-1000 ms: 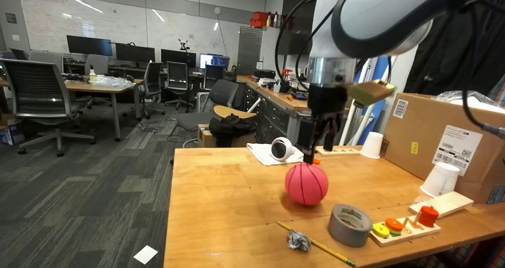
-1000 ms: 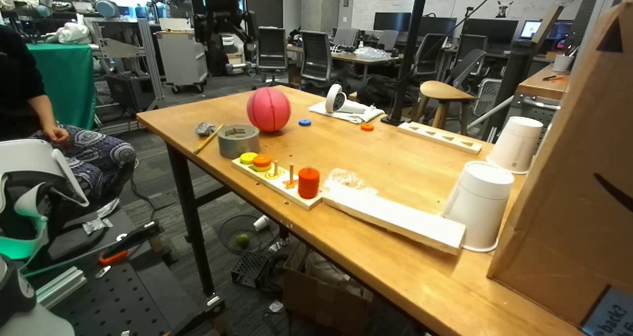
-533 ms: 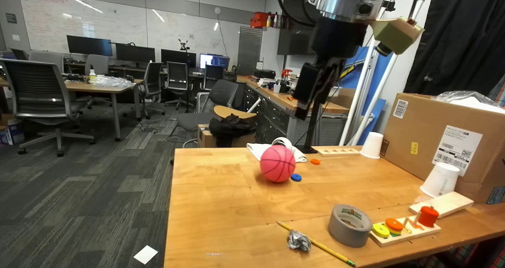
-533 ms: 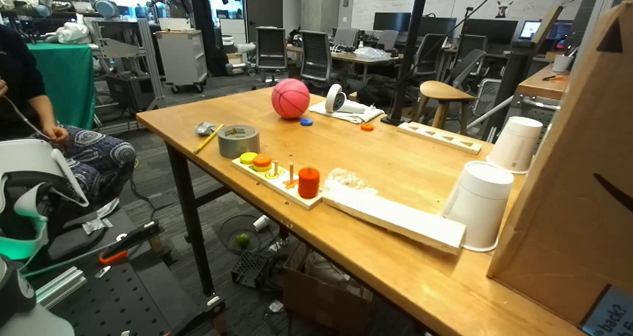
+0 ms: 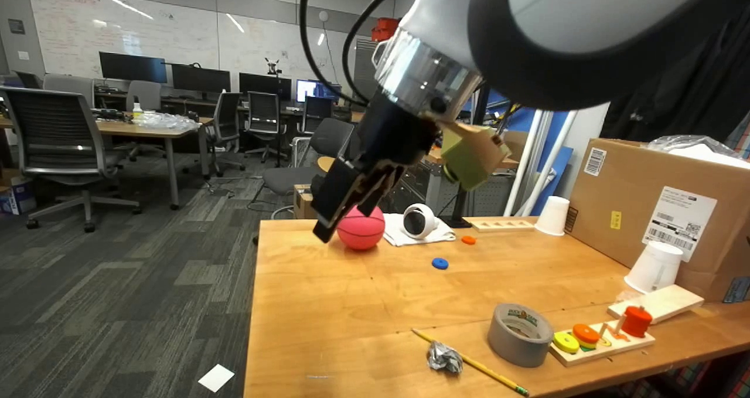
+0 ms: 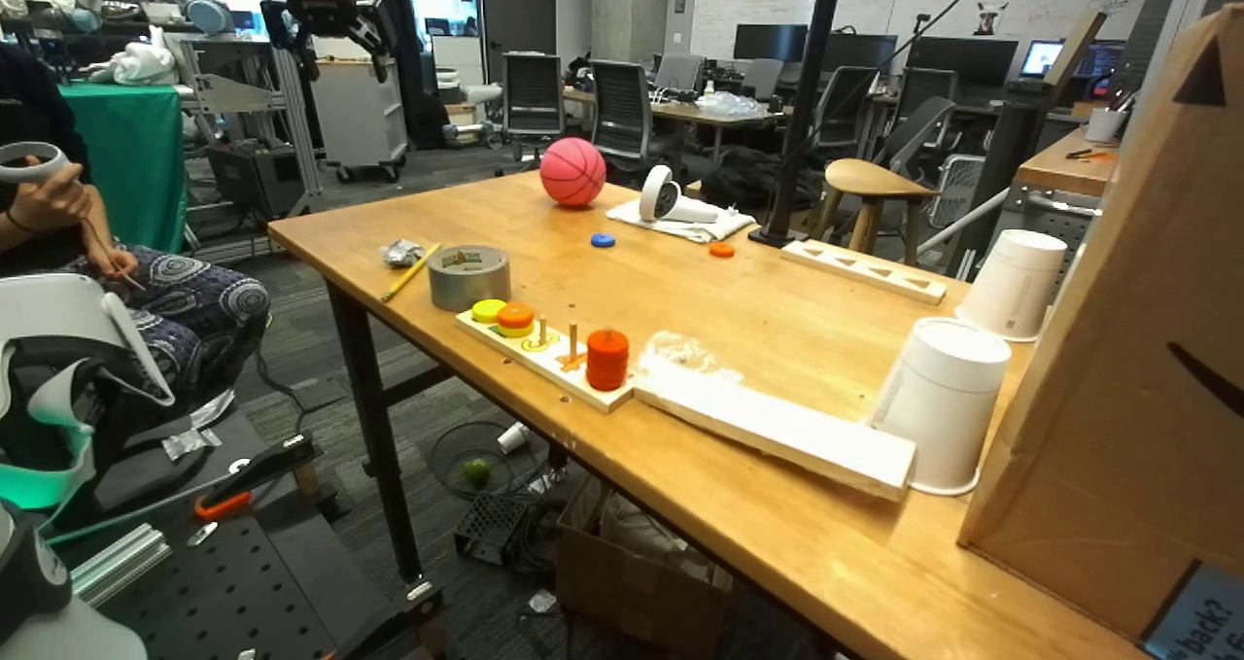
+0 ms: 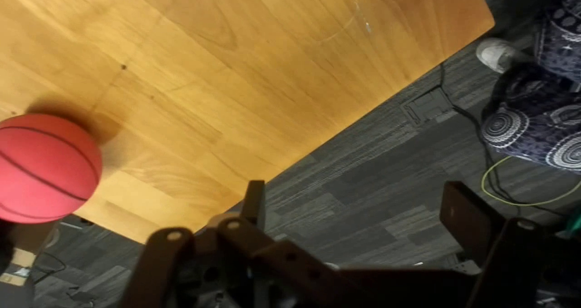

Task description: Push the ball to the right

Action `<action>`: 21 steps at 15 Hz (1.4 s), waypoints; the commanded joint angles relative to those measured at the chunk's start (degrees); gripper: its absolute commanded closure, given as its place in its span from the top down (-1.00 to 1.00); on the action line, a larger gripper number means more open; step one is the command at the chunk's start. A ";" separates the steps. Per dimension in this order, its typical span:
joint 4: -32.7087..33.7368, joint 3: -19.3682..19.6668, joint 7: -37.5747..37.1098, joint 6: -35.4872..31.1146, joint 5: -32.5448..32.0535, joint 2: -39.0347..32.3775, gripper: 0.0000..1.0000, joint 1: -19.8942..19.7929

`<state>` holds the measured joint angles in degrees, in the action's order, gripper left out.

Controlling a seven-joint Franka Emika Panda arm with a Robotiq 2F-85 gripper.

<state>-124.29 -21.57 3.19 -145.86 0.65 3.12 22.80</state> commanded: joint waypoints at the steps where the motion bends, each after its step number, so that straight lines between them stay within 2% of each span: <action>1: 3.21 -0.78 5.20 -4.60 4.52 -6.62 1.00 0.66; 6: 4.59 -1.58 10.52 -6.78 7.14 -10.27 1.00 -0.53; 9: 4.53 -1.63 13.39 -8.60 6.48 -10.76 1.00 -1.25; 15: 4.59 -2.33 25.74 -11.30 7.19 -11.59 1.00 -3.16; 21: 8.96 -4.27 35.50 -12.32 9.62 -17.76 1.00 -6.20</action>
<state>-119.44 -23.50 32.96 -157.21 7.42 -10.35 19.15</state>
